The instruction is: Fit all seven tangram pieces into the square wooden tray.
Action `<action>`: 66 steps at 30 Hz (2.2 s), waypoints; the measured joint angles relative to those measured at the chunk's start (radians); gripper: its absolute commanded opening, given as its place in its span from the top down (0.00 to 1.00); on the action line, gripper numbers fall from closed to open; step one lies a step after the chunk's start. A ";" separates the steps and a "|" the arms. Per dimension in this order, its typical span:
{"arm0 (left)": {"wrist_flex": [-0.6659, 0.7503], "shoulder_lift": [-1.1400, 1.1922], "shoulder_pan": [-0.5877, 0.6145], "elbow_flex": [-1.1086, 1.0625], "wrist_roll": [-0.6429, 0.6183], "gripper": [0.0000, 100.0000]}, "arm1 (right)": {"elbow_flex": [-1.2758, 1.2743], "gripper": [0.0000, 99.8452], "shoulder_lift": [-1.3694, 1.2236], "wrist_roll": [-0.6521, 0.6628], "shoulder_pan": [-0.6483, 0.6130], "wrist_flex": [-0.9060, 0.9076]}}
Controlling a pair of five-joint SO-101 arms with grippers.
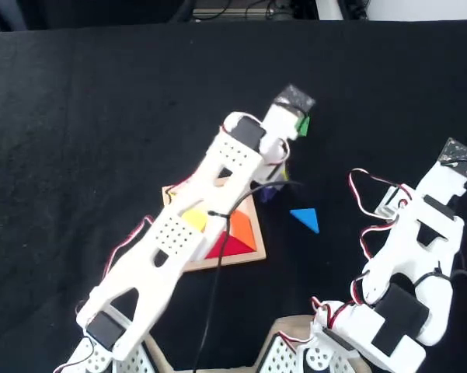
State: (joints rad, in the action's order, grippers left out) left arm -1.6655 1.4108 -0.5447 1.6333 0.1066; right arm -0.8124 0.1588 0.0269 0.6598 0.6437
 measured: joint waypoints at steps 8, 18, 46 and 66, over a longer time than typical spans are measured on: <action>-0.003 0.005 0.000 0.000 0.000 0.75 | 0.000 0.99 0.000 0.000 0.000 0.000; 0.003 0.005 -0.008 0.000 0.000 0.76 | 0.000 0.99 0.000 0.000 0.000 0.000; -0.084 -0.064 -0.069 0.000 -0.132 0.90 | 0.000 0.99 0.000 0.000 0.000 -0.002; -0.091 -0.230 -0.072 -0.091 0.029 0.97 | 0.000 0.99 0.000 0.000 0.000 -0.002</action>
State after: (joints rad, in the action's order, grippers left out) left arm -1.7561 1.1807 -0.6168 1.5428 0.1358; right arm -0.8124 0.1588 0.0269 0.6598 0.6421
